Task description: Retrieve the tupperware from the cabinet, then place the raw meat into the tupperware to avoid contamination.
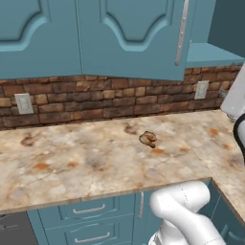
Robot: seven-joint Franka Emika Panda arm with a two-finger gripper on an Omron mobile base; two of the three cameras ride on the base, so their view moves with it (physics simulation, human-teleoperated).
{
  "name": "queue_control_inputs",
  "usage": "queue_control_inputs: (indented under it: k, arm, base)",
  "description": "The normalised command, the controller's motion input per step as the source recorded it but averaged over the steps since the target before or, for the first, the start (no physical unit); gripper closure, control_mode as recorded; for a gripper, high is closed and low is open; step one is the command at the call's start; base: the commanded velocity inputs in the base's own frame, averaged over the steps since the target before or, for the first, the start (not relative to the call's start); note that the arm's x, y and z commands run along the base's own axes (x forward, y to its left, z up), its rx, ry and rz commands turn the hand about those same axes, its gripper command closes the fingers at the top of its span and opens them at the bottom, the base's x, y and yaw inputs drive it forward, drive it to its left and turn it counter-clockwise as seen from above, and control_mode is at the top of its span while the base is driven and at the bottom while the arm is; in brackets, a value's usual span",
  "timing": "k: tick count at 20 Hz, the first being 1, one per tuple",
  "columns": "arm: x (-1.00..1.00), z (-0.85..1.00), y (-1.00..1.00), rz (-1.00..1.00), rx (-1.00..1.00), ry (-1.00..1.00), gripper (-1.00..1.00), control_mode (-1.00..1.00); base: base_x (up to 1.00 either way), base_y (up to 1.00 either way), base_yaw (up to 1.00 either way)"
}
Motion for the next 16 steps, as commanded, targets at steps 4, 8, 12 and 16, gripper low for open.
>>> queue_control_inputs:
  k: [4, 8, 12, 16]
  arm:
    - [0.14, 0.18, 0.0, 0.07, -0.08, -0.03, -1.0, -1.0]
    - [0.19, 0.18, 0.0, 0.03, -0.05, 0.01, -1.0, -1.0]
    - [0.25, 0.14, 0.0, 0.0, -0.01, 0.06, -1.0, -1.0]
    - [0.29, 0.01, 0.0, 0.0, 0.0, 0.01, -1.0, -1.0]
  base:
    - [0.0, 0.0, 0.0]
    - [0.0, 0.0, 0.0]
    - [0.0, 0.0, 0.0]
    - [0.0, 0.0, 0.0]
